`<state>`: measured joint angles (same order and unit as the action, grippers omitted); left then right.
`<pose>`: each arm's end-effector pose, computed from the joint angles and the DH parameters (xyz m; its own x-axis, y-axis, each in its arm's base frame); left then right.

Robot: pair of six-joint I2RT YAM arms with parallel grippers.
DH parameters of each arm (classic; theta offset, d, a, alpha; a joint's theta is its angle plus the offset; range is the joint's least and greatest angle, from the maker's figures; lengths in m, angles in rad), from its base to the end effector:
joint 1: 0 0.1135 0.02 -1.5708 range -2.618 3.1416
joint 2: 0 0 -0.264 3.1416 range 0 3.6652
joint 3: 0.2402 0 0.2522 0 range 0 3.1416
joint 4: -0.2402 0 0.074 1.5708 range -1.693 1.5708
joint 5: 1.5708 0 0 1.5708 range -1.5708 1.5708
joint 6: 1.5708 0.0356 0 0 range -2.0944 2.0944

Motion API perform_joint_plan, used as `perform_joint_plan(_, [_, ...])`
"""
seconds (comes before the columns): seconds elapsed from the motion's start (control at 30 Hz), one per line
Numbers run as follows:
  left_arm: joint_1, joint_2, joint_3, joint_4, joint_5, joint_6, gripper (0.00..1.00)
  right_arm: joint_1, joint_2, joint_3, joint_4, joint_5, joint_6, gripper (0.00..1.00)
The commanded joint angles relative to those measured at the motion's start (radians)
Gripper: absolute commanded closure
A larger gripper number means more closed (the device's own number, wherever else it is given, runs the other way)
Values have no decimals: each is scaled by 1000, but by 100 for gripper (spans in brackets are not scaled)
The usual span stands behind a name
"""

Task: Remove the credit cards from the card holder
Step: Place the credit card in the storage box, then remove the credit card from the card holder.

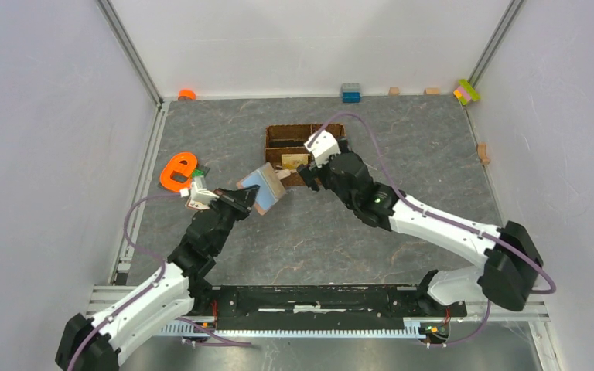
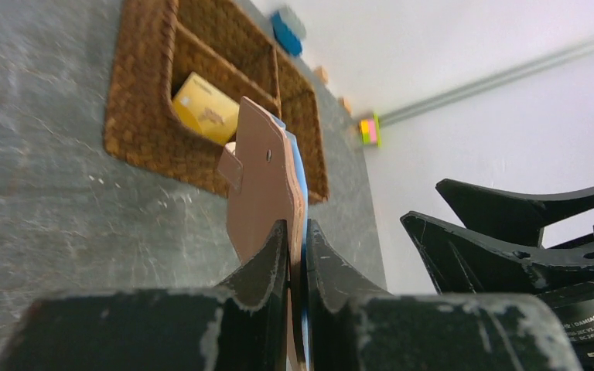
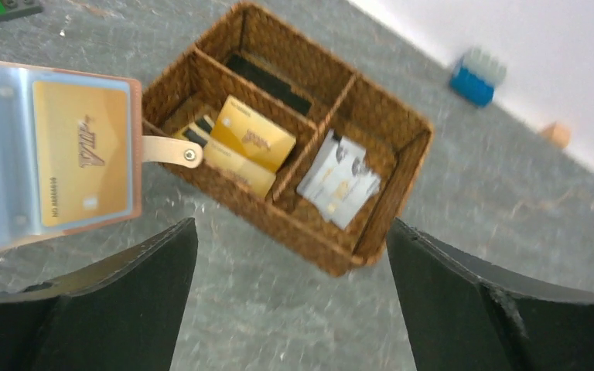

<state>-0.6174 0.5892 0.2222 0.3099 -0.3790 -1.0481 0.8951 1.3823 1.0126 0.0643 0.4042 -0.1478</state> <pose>0.1361 -0.0805 0.2222 -0.2283 -0.8252 -0.5167 0.0778 0.5136 -0.8545 0.2126 0.2428 0.3082 -0.1149 -0.3598 -0.9259 -0.5052 0.8237 -0.2574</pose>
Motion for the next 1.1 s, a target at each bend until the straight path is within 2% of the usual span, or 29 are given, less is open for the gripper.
perform_joint_plan(0.0, [-2,132,57,216,202,36,98,-2,-104,-118,-40,73,284,2])
perform_joint_plan(0.03, [-3,152,63,241,241,44,98,-7,-132,-142,-38,72,310,2])
perform_joint_plan(0.2, [-2,202,58,383,367,70,98,-104,-289,-347,136,-142,401,2])
perform_joint_plan(0.37, [-3,265,75,490,492,63,98,-327,-358,-490,250,-509,536,2])
perform_joint_plan(0.47, [-3,313,81,571,555,46,98,-380,-360,-533,350,-677,582,2])
perform_joint_plan(0.63, [-2,377,78,702,627,4,98,-394,-371,-568,436,-782,611,2])
perform_joint_plan(0.87, [-2,407,47,837,644,-47,98,-439,-349,-682,770,-968,817,2])
perform_joint_plan(1.07, [-2,460,71,934,734,-90,98,-455,-304,-724,983,-1055,927,2])
